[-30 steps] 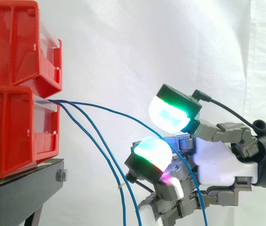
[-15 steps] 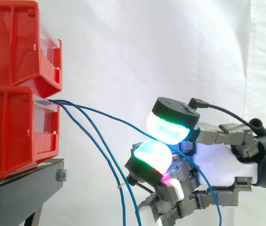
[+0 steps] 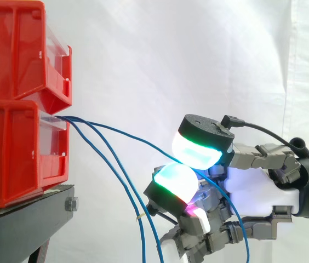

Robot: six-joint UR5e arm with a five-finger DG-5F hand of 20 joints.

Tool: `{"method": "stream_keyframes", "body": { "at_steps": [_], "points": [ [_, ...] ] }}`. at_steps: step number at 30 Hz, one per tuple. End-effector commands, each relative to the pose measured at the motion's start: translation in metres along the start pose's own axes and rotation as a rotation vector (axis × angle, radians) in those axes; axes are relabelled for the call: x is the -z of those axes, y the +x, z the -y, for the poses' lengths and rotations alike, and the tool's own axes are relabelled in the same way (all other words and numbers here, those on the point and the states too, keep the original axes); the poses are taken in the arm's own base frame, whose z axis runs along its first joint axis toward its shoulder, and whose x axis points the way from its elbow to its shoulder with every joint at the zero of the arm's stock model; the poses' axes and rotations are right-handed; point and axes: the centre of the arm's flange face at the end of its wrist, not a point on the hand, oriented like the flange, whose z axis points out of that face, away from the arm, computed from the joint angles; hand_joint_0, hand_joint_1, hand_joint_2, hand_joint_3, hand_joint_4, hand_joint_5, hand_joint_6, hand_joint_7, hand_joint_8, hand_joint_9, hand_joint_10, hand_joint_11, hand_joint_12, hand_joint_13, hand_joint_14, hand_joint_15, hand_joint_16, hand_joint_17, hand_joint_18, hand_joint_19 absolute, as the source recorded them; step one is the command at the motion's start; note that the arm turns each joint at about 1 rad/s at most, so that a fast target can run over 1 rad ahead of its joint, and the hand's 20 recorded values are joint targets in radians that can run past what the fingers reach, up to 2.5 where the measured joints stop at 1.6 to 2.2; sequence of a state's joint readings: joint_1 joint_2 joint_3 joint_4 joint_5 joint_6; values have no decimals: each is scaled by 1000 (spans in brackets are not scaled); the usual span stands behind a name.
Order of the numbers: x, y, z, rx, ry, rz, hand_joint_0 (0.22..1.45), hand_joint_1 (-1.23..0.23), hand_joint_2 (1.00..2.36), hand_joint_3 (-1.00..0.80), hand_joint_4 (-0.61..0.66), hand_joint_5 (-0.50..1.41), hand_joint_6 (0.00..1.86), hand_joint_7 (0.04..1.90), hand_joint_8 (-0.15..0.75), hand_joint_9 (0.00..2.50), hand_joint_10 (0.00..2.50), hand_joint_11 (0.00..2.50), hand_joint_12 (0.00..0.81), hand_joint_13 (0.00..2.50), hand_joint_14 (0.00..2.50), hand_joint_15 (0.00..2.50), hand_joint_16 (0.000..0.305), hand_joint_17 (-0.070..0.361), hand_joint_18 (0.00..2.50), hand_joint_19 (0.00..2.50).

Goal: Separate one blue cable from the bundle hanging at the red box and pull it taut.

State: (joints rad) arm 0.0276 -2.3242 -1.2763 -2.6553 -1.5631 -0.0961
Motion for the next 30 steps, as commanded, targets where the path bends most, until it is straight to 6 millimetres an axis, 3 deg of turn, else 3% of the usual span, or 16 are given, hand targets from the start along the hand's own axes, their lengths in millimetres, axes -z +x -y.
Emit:
{"method": "stream_keyframes", "body": {
  "at_steps": [1,8,11,18,24,27,30],
  "points": [
    [0,0,0,-3,0,0,635,-774,1012,-253,-4,-185,911,1118,294,929,20,910,304,740,15,414,29,66,598,338],
    [0,0,0,-4,0,0,671,-786,1007,-359,-4,-189,912,1139,285,936,21,955,293,738,16,414,27,62,586,343],
    [0,0,1,-4,1,0,653,-765,1003,-450,57,-187,911,1074,292,947,20,965,292,738,17,407,27,61,586,342],
    [0,0,1,-4,1,0,541,-503,1000,-500,85,-177,900,1034,300,968,19,955,299,750,15,417,29,65,601,355],
    [0,0,0,-4,0,0,540,-365,1000,-500,85,-177,893,1038,300,975,19,953,299,752,15,415,29,65,597,363],
    [0,0,0,-4,1,0,588,-410,1000,-500,71,-177,890,1054,301,977,20,959,293,746,17,419,27,61,583,374],
    [0,0,0,-4,0,0,588,-550,1008,-367,64,-173,891,1077,300,978,20,959,292,746,16,423,27,61,588,373]
  ]
}}
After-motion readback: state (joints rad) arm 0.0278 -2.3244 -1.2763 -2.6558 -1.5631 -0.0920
